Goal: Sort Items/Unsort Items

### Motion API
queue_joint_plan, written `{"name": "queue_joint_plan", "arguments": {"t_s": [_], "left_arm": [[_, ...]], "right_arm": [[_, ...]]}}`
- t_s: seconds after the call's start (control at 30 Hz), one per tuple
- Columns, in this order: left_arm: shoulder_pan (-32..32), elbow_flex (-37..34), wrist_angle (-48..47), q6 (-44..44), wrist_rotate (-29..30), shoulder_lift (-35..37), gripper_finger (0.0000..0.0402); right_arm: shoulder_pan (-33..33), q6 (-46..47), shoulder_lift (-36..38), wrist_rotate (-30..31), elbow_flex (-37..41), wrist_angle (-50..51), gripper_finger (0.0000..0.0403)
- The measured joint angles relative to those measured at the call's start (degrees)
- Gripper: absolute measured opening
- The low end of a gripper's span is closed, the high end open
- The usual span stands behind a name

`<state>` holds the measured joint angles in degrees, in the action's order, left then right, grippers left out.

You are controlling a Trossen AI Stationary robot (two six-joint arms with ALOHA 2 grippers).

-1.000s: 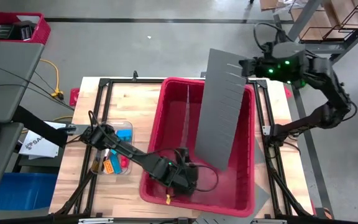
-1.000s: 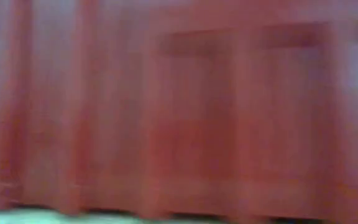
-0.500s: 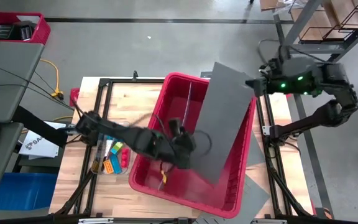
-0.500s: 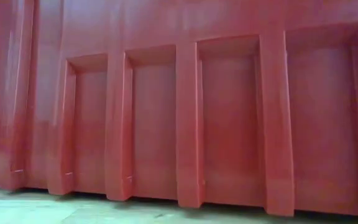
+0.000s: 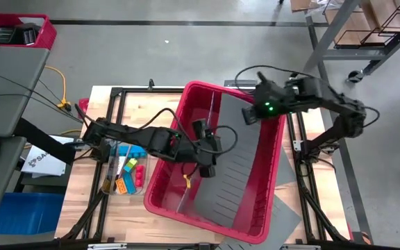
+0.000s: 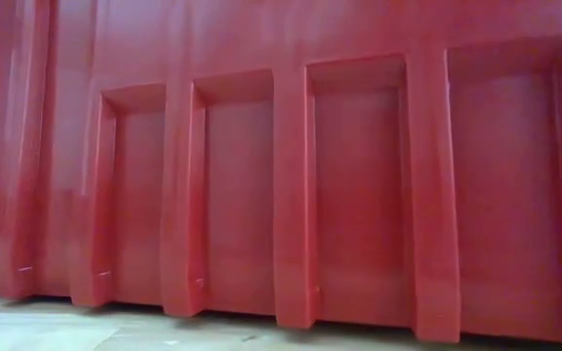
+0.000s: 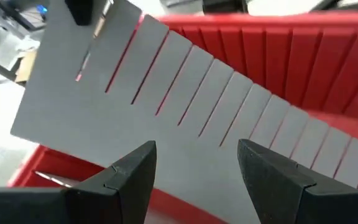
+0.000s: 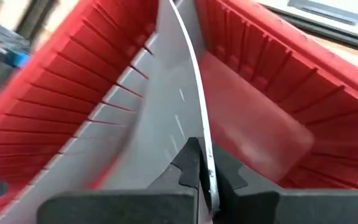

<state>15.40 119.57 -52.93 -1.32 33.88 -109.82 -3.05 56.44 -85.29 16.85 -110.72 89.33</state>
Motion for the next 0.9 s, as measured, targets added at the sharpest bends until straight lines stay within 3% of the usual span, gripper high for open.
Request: {"name": "queue_joint_plan", "arguments": {"t_s": [0.2,0.43,0.63,0.9], "left_arm": [[0.06,-0.09,-4.24,0.02,-0.38,-1.98,0.0223],[0.2,-0.07,-10.62,-0.33,0.45,-1.97,0.0223],[-0.94,-0.07,-10.59,0.94,3.85,-0.43,0.0223],[-6.27,-0.05,-8.96,0.99,2.57,6.09,0.0223]], "right_arm": [[-0.77,-0.69,-4.89,-0.58,0.0,-0.49,0.0],[0.01,-0.98,-4.11,-0.36,-0.02,-0.52,0.0],[3.23,-1.52,1.47,1.29,-0.21,-0.29,0.0],[11.76,-1.01,11.98,7.0,-0.21,0.93,0.0]]}}
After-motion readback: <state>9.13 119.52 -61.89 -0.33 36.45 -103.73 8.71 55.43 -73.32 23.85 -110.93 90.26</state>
